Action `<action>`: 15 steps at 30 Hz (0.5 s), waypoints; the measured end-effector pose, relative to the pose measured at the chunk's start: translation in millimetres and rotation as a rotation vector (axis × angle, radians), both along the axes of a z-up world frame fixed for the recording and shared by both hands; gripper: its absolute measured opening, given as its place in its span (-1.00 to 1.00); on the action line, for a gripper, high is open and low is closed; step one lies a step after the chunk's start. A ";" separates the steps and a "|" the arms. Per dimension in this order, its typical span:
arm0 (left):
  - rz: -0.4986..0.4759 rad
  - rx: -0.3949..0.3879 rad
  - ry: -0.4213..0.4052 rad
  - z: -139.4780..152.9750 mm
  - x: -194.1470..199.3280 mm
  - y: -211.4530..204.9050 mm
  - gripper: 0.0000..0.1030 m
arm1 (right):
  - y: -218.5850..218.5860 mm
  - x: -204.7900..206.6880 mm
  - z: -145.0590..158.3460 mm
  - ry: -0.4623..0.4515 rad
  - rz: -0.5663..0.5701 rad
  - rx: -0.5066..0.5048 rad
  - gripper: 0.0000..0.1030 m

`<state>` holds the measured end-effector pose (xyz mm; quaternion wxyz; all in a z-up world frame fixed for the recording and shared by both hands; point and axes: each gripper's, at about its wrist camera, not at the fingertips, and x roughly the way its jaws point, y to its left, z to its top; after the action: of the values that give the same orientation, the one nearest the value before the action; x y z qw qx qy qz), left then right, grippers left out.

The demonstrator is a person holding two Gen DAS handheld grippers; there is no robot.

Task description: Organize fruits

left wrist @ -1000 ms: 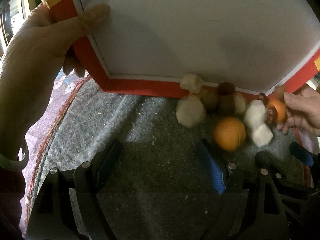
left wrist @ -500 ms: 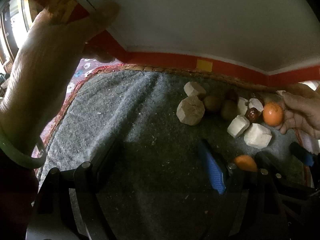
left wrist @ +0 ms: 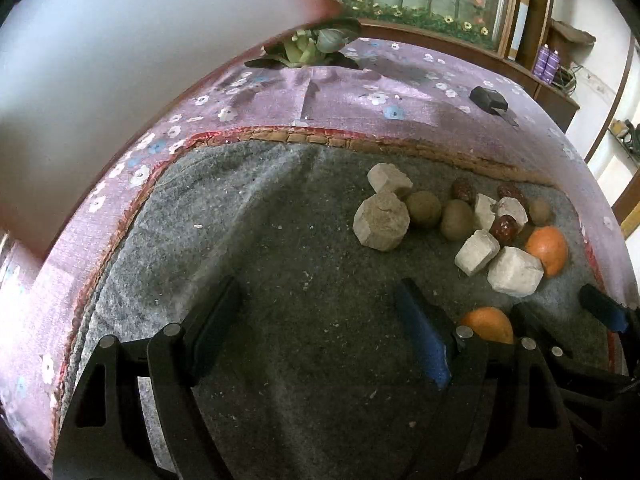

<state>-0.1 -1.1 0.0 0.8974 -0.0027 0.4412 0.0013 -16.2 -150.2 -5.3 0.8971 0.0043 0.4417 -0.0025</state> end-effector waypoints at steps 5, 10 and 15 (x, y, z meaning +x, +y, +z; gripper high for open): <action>0.000 0.000 0.000 0.0 0.0 0.0 0.56 | 0.2 0.1 0.1 0.000 0.000 0.000 0.73; 0.000 0.006 0.001 -0.1 0.0 -0.9 0.58 | 0.1 0.2 0.1 0.000 0.000 0.000 0.73; 0.000 0.005 0.003 0.7 1.6 -6.7 0.58 | 0.1 0.2 0.2 0.000 0.000 0.000 0.73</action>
<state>1.5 -7.8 0.7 0.8967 -0.0008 0.4426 0.0024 -15.9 -150.2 -5.0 0.8970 0.0043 0.4420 -0.0025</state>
